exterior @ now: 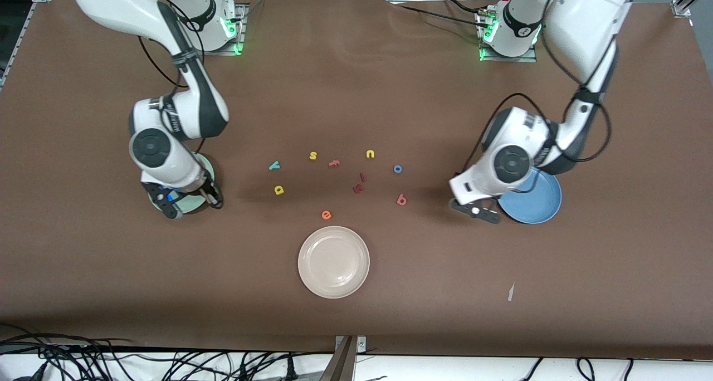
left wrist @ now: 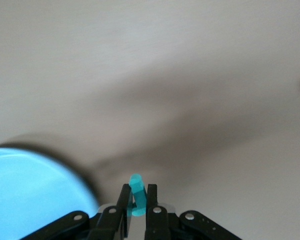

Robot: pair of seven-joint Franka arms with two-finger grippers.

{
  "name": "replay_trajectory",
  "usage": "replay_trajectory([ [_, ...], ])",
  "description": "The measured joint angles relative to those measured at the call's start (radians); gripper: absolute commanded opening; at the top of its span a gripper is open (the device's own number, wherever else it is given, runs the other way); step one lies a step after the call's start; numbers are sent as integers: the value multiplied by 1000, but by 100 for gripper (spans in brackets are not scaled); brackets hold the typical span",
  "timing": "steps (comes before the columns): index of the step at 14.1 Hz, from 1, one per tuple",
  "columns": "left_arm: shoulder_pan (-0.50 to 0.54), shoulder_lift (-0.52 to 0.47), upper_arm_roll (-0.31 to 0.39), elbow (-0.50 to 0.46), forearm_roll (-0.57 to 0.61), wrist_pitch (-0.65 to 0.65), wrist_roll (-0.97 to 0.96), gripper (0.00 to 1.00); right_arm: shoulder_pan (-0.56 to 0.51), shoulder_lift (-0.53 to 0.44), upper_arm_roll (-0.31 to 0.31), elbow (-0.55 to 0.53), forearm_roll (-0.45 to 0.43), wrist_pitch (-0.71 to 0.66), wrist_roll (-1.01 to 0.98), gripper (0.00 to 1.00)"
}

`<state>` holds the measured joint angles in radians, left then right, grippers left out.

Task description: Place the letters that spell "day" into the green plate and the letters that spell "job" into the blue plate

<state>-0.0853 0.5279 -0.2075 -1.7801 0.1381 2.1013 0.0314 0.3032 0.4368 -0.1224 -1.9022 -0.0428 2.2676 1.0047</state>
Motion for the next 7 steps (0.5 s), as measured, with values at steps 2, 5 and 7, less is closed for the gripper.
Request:
replay_trajectory([
  [2,74,-6,2,-4,0,-30,126,0,-6,-1,-50,-44,40,19,-134,0],
  [5,171,-4,5,-24,0,-39,312,74,-26,3,-95,-131,125,112,-334,31],
  [7,208,6,5,-30,0,-39,392,100,-50,22,-100,-170,141,168,-395,100],
])
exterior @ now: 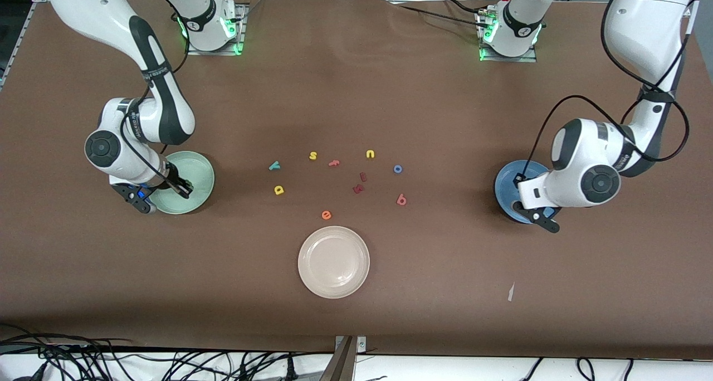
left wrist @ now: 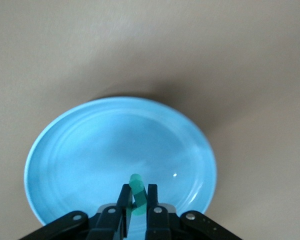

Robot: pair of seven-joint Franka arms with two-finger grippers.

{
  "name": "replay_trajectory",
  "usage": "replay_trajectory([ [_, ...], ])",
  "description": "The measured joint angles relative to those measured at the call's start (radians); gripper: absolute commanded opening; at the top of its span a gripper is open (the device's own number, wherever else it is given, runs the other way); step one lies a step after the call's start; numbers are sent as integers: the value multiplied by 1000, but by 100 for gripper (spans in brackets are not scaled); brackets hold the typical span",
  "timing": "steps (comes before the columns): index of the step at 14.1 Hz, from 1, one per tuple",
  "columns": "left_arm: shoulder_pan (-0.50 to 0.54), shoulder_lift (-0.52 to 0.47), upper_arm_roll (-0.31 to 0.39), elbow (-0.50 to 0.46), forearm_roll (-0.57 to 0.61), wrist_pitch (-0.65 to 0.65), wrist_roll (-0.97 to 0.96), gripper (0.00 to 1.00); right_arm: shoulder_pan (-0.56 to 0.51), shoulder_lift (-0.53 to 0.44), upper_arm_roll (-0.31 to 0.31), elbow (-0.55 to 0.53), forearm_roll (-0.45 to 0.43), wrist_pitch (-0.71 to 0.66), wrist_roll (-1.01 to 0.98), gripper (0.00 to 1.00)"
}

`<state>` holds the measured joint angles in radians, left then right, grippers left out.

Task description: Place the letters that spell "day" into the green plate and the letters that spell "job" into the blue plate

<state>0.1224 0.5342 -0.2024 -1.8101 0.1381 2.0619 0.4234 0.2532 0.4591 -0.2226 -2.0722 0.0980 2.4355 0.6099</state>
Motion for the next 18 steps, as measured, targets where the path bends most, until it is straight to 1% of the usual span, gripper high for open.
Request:
replay_trajectory([
  [3,1,3,-11,13,-4,2,12,100,-16,14,0,-6,1,15,-11,100],
  [4,-6,3,-23,25,-13,0,-16,100,-15,10,2,-3,2,9,-12,100],
  [6,-27,3,-62,42,-37,-1,-142,100,-14,-14,17,16,6,-36,-7,100],
  [8,-63,3,-110,54,-72,-1,-298,100,-12,-43,62,45,11,-86,48,100],
  [9,-89,3,-124,57,-95,-1,-365,100,-12,-52,97,62,12,-99,99,100],
  [11,-159,3,-132,59,-129,6,-492,100,-5,-57,170,86,12,-104,205,100],
  [12,-196,5,-133,58,-136,28,-552,100,2,-55,197,90,13,-97,244,100],
  [14,-274,17,-134,50,-137,97,-674,100,24,-43,230,91,22,-52,331,100],
  [16,-338,36,-133,29,-137,171,-774,100,58,-16,239,91,24,10,419,99],
  [18,-383,51,-132,-16,-134,269,-854,100,96,22,240,91,24,82,491,99],
])
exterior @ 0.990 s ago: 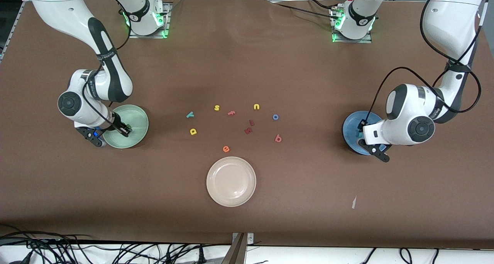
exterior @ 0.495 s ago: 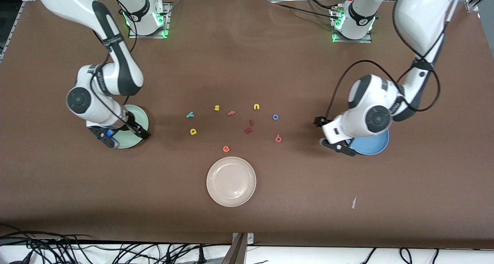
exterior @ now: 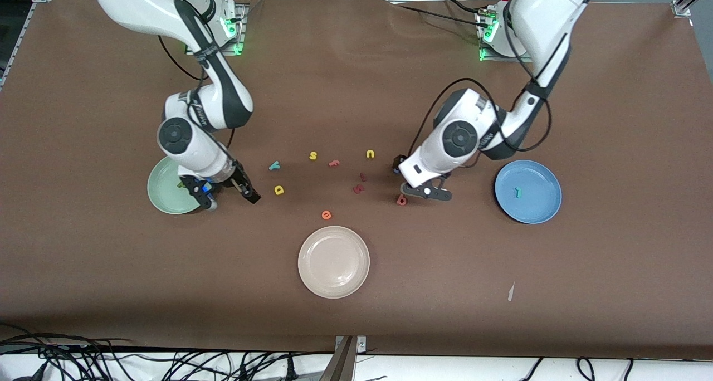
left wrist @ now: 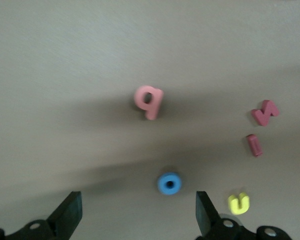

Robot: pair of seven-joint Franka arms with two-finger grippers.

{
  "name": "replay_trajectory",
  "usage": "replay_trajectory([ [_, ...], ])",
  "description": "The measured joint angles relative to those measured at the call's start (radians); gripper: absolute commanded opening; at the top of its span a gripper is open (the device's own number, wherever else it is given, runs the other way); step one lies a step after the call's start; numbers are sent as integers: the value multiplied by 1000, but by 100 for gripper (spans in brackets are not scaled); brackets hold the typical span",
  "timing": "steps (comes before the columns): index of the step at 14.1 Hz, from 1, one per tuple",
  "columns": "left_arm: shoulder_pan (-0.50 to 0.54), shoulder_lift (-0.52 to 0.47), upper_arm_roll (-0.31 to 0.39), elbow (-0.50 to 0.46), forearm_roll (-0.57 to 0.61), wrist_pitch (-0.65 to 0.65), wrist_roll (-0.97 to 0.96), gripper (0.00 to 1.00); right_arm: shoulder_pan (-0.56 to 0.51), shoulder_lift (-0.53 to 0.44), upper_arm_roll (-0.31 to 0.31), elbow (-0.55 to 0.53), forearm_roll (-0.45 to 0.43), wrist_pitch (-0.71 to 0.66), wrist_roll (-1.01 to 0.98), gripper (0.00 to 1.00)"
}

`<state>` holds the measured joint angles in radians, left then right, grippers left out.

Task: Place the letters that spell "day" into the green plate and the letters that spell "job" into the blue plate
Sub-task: 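Grasp the yellow d with the right gripper while the left gripper grasps the blue o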

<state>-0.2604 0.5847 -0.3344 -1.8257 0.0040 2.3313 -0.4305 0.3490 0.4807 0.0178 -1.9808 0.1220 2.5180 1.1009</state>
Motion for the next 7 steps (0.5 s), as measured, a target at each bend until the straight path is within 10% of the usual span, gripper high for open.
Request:
replay_trajectory([
  [7,-59,38,1,-59,170,109,-241,90,76,69,1,3,0,101,113,87],
])
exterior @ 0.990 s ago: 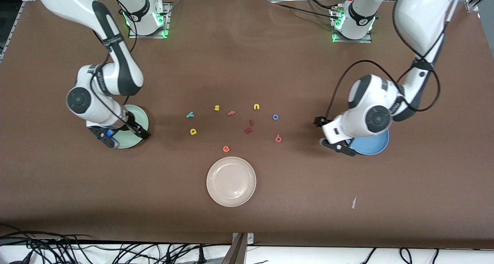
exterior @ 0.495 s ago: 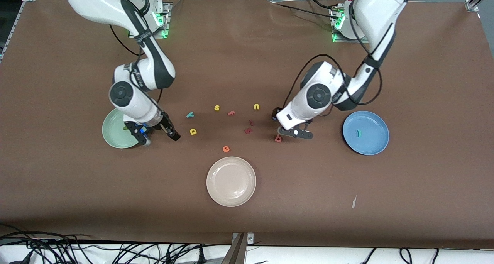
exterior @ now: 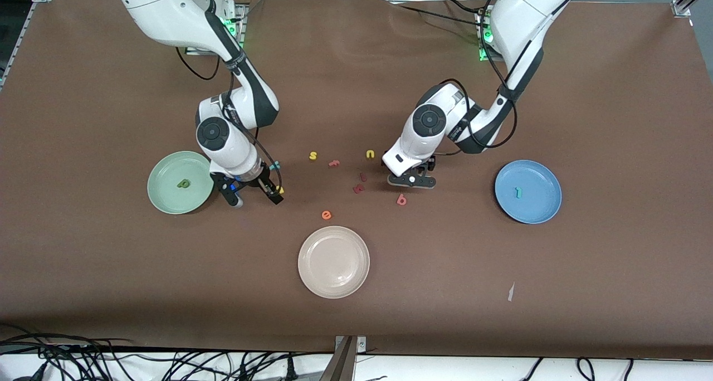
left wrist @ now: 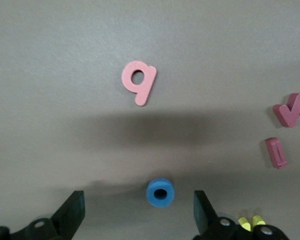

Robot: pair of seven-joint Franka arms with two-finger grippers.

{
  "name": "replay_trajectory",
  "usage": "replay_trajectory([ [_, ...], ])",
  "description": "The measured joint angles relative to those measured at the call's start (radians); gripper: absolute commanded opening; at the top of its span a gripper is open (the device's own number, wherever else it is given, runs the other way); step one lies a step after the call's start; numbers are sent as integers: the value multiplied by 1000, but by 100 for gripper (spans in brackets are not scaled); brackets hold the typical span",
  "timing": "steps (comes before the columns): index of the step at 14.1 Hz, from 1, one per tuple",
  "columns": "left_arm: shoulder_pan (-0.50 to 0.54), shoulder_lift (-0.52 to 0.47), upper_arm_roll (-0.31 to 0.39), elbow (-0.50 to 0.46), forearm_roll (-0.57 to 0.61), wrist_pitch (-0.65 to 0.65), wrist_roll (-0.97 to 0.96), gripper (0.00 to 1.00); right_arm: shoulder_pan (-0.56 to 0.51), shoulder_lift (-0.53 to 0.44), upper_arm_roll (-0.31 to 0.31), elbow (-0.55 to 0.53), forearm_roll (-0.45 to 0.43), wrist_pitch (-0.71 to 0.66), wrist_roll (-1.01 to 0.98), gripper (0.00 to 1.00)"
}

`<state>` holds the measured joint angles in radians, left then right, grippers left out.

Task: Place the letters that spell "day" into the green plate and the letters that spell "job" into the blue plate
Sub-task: 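Grasp the yellow d with the right gripper while the left gripper grasps the blue o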

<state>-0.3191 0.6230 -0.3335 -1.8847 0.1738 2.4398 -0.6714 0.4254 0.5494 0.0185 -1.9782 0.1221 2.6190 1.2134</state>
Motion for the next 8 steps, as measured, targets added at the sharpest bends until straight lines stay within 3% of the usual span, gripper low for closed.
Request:
replay_trajectory([
  [3,-18,14,0,2,1,6,-29,76,15,12,0,4,0,8,6,73],
  [8,-24,29,3,20,1,11,-37,70,16,30,-1,11,0,18,7,61],
])
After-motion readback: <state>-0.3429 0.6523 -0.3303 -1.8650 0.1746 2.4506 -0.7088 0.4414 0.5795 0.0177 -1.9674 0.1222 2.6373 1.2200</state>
